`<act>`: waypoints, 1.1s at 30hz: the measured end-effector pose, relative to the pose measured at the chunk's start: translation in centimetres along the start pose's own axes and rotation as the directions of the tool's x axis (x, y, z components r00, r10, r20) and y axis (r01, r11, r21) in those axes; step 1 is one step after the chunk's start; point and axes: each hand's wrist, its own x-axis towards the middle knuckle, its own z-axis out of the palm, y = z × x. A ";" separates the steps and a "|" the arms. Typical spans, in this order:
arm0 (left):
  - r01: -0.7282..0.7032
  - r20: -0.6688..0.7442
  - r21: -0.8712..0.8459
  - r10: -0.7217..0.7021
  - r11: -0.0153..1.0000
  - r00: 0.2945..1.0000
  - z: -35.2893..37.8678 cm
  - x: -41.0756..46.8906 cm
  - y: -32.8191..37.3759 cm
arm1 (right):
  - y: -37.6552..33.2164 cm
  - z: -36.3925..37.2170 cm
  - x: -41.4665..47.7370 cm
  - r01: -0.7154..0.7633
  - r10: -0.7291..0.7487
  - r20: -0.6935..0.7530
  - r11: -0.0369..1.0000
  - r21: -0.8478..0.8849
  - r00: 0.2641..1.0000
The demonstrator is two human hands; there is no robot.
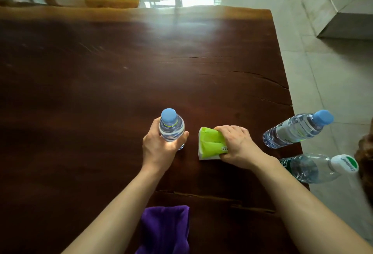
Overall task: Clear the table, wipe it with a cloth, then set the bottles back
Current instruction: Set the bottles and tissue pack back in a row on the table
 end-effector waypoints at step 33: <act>-0.273 0.452 0.243 0.140 0.931 0.881 -10.4 -14.2 -4.7 | -11.6 1.3 -19.5 -0.231 0.428 -0.389 0.858 0.459 0.816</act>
